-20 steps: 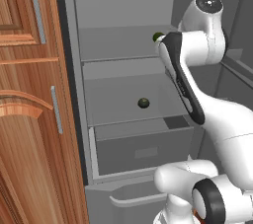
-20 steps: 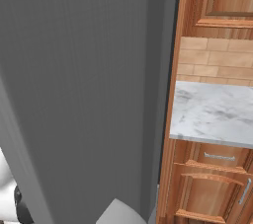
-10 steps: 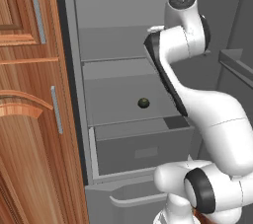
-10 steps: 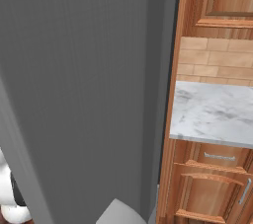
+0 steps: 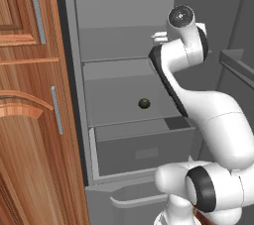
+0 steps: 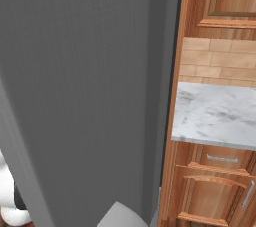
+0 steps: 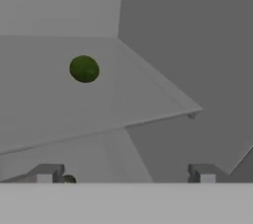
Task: Place the cold items (lime and squash) from the fridge in one tupperware on the dining counter. Place the warm items (hot dog and kebab skewer) in the stove area in another tupperware.
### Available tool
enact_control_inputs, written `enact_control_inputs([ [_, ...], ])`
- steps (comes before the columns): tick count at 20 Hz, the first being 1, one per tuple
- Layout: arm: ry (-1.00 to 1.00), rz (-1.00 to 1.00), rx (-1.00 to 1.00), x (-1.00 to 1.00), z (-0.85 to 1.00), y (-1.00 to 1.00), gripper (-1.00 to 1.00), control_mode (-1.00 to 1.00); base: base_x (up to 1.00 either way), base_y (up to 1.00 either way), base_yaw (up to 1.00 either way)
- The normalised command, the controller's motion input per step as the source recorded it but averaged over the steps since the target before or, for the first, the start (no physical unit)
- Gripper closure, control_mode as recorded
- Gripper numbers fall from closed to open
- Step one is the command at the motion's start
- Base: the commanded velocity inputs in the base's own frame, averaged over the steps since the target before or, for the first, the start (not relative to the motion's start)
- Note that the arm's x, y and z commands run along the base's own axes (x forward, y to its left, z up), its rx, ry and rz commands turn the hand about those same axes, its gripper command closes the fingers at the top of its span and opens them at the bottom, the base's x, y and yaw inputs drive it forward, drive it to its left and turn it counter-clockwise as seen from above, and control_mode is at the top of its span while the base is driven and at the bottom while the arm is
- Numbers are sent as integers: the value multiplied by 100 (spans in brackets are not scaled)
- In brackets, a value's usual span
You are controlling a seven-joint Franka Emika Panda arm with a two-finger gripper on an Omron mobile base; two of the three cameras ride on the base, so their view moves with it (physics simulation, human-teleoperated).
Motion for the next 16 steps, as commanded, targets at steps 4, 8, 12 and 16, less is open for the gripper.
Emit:
enact_control_inputs([
  [4, 0, 0, 1, 40, -1, -29, -100, -100, 0, 0, 0],
  [8, 0, 3, 8, 56, 0, -4, -100, -100, 0, 0, 0],
  [12, 0, 2, 10, 68, 0, 0, -100, -100, 0, 0, 0],
  [16, 0, 1, 8, 73, 0, 0, -100, -100, 0, 0, 0],
])
